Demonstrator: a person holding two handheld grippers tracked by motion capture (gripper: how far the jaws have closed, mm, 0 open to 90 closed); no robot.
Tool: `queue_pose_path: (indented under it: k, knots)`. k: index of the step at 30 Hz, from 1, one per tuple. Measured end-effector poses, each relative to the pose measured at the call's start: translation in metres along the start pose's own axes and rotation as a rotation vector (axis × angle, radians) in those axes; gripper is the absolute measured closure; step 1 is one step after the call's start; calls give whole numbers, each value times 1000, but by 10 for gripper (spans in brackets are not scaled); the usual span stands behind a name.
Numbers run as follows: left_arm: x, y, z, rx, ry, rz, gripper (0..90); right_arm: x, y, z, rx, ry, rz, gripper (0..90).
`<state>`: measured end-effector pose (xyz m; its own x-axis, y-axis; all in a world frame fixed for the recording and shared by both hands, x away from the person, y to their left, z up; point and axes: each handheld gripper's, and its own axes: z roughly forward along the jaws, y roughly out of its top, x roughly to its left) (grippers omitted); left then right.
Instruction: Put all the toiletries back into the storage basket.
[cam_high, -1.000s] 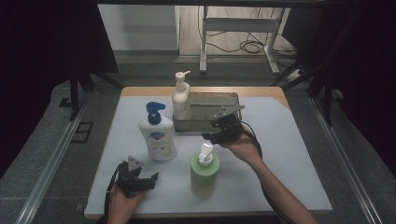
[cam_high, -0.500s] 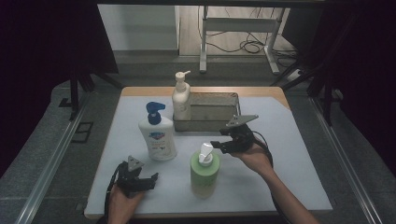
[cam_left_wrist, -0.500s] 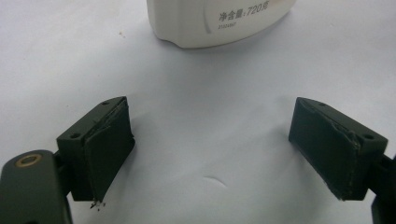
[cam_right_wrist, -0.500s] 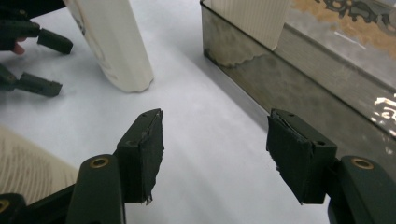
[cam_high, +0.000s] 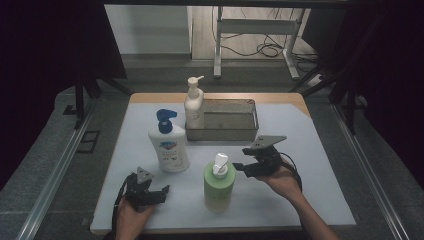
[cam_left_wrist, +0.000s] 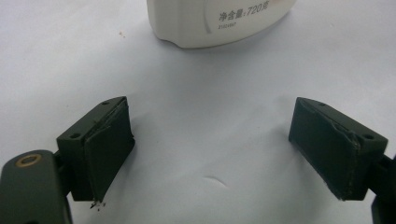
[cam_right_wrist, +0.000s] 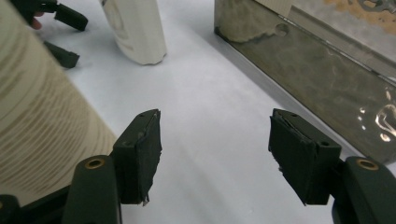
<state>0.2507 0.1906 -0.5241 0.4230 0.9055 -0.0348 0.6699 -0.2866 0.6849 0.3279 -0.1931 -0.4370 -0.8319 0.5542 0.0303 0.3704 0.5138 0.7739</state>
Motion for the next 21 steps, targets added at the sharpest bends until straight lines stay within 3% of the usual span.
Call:
queue_pose_path:
  k: [12, 21]
  knots:
    - [0, 0, 0, 0, 1, -3, 130, 14, -17, -15, -3, 16, -9, 294]
    - [0, 0, 0, 0, 0, -3, 130, 23, -26, -21, 14, 33, -34, 193]
